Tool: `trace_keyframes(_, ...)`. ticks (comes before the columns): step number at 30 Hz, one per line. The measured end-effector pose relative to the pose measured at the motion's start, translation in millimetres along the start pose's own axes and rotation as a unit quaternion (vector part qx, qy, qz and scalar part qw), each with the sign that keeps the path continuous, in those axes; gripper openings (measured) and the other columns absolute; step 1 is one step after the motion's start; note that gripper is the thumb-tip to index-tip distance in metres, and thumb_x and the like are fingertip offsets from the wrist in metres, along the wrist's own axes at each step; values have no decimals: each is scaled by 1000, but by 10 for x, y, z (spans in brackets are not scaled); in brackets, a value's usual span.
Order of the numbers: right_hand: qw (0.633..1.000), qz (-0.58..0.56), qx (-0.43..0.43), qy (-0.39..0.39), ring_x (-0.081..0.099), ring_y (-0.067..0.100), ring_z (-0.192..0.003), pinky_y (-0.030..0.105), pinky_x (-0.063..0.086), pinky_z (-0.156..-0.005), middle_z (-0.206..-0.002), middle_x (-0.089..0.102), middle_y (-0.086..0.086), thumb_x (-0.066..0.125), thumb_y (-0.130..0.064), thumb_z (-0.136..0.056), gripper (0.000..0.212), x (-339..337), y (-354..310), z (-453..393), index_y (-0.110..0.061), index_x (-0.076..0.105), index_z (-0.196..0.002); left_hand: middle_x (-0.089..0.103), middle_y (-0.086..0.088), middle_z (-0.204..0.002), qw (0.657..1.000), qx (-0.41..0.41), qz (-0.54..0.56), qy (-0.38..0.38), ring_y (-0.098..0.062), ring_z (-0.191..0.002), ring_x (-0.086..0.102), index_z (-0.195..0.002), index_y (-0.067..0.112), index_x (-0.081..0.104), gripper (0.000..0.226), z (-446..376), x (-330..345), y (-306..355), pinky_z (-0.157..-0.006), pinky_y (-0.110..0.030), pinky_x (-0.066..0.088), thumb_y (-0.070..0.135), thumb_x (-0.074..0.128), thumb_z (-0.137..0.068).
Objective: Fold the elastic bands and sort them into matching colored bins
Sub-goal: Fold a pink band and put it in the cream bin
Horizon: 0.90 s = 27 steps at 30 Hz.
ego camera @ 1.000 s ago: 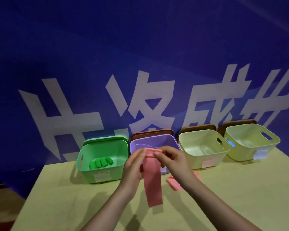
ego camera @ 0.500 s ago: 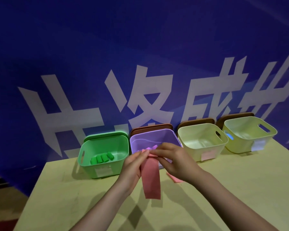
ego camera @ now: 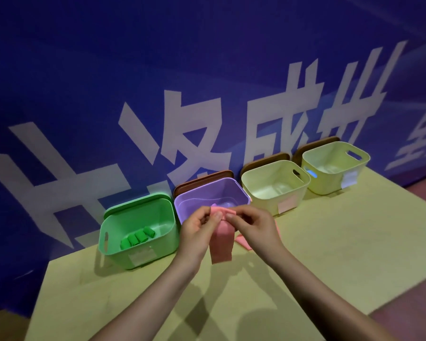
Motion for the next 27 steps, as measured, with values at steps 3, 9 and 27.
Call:
trace_keyframes(3, 1000, 9, -19, 23, 60, -1, -67, 15, 45, -65, -71, 70, -13, 70, -4, -83, 13, -133, -15, 58, -16, 75, -85, 71, -11, -105, 999, -33, 16, -14, -36, -105, 63, -102, 12, 71, 21, 45, 157, -52, -94, -55, 49, 28, 64, -90)
trace_keyframes(9, 999, -21, -20, 38, 63, 4, -76, 16, 45, -69, -80, 73, -8, 69, -5, -85, 16, -346, 10, 22, -16, 77, -93, 75, -4, -90, 977, -167, 132, -16, -19, -89, 69, -99, 11, 71, 24, 107, 370, -317, -94, -44, 48, 30, 61, -89)
trace_keyframes(27, 940, 170, -221, -196, 61, 4, -93, 19, 47, -82, -98, 66, -4, 61, -11, -87, 26, -792, -41, -511, -17, 73, -109, 70, -11, -98, 972, -140, 181, 48, -21, -97, 61, -86, 12, 77, 26, -153, 1030, -303, -94, -37, 44, 15, 53, -95)
Point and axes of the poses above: each hand's wrist, its own z-axis away from the middle knuckle, its own x-axis out of the palm, y = z × x, the point moved 10 cm from there along -z, towards the middle knuckle
